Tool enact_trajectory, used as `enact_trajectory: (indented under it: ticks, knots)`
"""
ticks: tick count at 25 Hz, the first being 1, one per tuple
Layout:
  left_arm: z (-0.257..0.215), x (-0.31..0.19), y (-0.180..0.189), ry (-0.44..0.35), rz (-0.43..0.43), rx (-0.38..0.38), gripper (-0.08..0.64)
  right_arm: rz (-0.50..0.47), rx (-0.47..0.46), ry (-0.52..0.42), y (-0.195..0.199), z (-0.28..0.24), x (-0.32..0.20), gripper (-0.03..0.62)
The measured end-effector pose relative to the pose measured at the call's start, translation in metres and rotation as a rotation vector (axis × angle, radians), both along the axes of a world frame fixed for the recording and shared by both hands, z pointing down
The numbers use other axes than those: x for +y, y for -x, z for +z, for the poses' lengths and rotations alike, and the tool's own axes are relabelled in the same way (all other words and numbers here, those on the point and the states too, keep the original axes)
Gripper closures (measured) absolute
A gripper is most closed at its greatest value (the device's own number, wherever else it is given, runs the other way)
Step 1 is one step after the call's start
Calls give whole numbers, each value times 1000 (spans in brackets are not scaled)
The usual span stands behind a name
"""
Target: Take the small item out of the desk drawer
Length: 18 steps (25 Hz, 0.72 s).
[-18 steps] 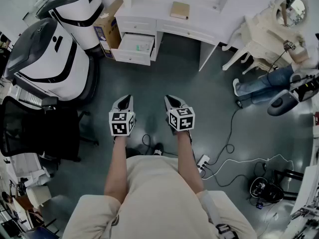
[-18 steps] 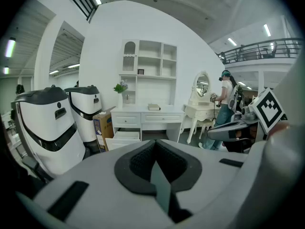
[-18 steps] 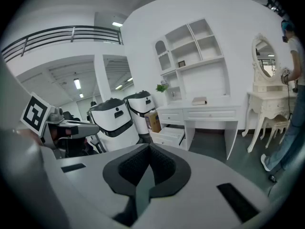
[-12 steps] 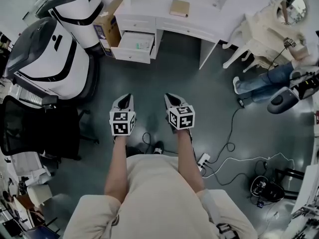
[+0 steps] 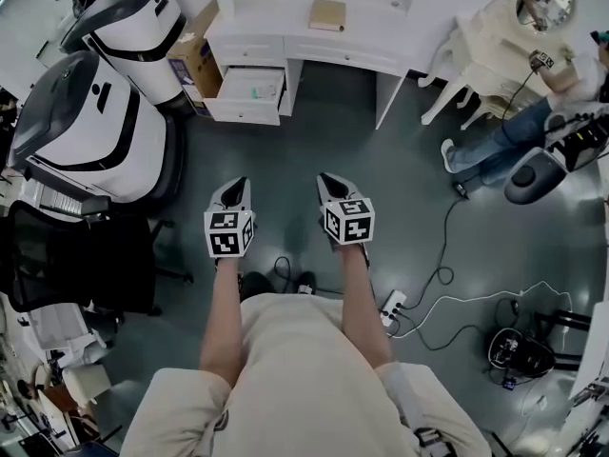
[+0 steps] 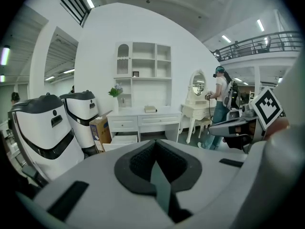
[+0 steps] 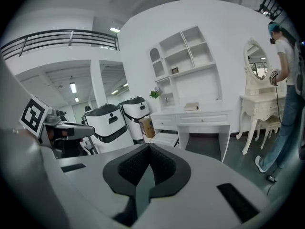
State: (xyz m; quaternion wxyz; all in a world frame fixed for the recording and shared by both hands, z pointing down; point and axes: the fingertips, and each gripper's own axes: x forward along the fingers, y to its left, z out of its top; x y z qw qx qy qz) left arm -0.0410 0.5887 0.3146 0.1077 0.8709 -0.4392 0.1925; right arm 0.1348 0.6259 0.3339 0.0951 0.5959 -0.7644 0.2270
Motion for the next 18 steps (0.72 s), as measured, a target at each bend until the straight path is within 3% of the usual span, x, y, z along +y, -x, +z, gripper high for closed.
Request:
enact_trajectory:
  ticks: [6, 11, 18]
  knots:
    - [8, 8, 8, 5, 27, -55, 545, -48, -29, 30, 1, 11, 4, 568]
    - [15, -11, 27, 26, -32, -22, 545, -107, -24, 38, 16, 19, -5, 568]
    - [13, -62, 33, 27, -41, 9, 545, -91, -56, 52, 19, 23, -49, 568]
